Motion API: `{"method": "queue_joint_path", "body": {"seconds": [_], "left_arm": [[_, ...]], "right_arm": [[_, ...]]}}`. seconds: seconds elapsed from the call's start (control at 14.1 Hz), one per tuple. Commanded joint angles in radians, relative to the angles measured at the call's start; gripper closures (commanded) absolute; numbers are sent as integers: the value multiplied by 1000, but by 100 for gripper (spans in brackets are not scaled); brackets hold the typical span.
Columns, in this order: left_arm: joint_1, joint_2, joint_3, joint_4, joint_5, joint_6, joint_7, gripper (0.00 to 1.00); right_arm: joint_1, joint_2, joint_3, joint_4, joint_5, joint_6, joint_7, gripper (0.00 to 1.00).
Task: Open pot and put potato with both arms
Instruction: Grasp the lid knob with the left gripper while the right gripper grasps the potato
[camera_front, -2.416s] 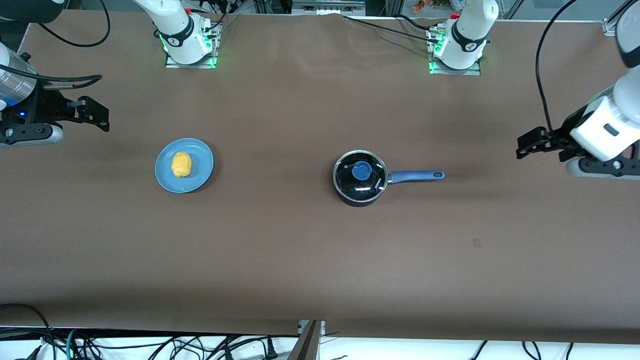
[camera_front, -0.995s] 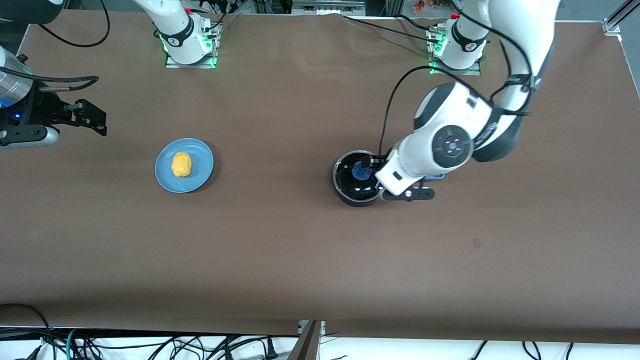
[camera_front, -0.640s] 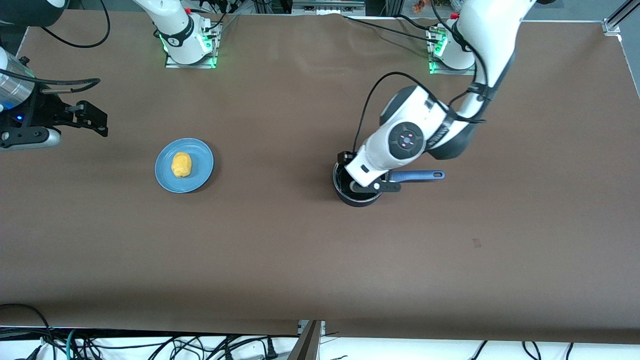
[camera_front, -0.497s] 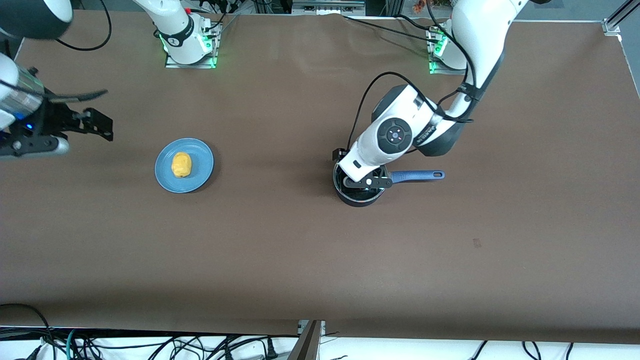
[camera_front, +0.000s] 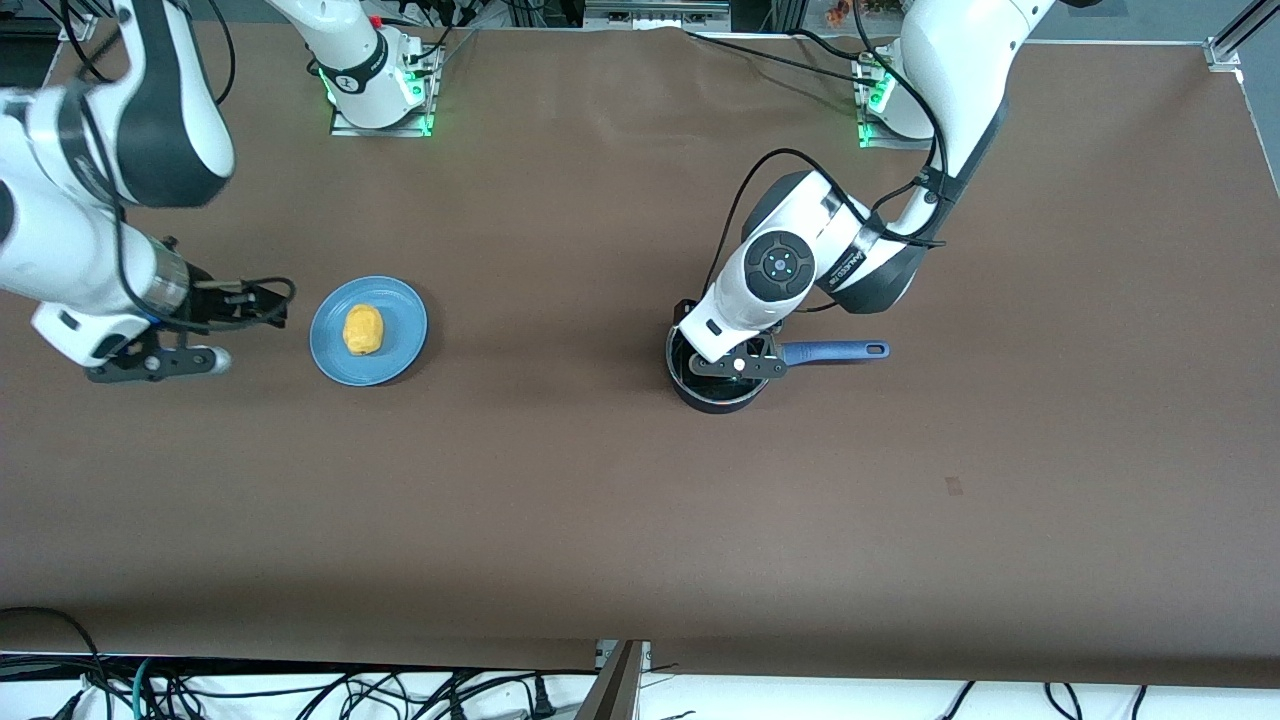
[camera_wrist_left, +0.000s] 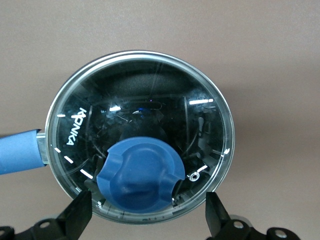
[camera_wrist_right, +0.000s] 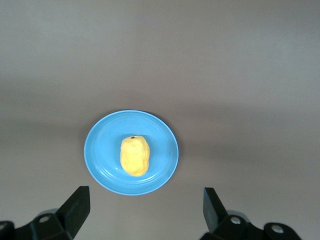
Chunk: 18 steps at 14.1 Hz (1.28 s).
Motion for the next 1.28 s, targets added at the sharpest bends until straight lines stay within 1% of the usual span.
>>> {"method": "queue_joint_path", "body": {"seconds": [0.0,0.14,0.28,0.43,0.64,0.71,0.85,0.92,1.07,1.21], "left_arm": [[-6,-18,6,-5,17,3,10,0],[-8,-15,7,-4,31,8,8,0],[-8,0,6,4,89,9,6,0],[-9,14,6,19,95,11,6,0],[-9,31,6,33,95,11,5,1],[-9,31,6,33,95,11,5,4],[-9,31,6,33,95,11,2,16],[-11,31,6,35,95,11,2,20],[-12,31,6,35,94,11,2,22],[-12,31,6,35,94,11,2,23]], "right_arm": [[-21,60,7,-49,-15,65,74,0],[-25,89,9,-84,-16,80,88,0],[-18,115,9,-129,-16,160,108,0],[-2,123,12,-201,-16,256,163,0],[11,141,12,-262,-18,338,165,0],[23,146,12,-279,-18,365,169,0],[31,155,12,-313,-20,416,163,0],[32,157,12,-325,-26,430,160,0],[37,158,12,-362,-64,477,160,0],[37,164,12,-391,-64,522,160,0]]}}
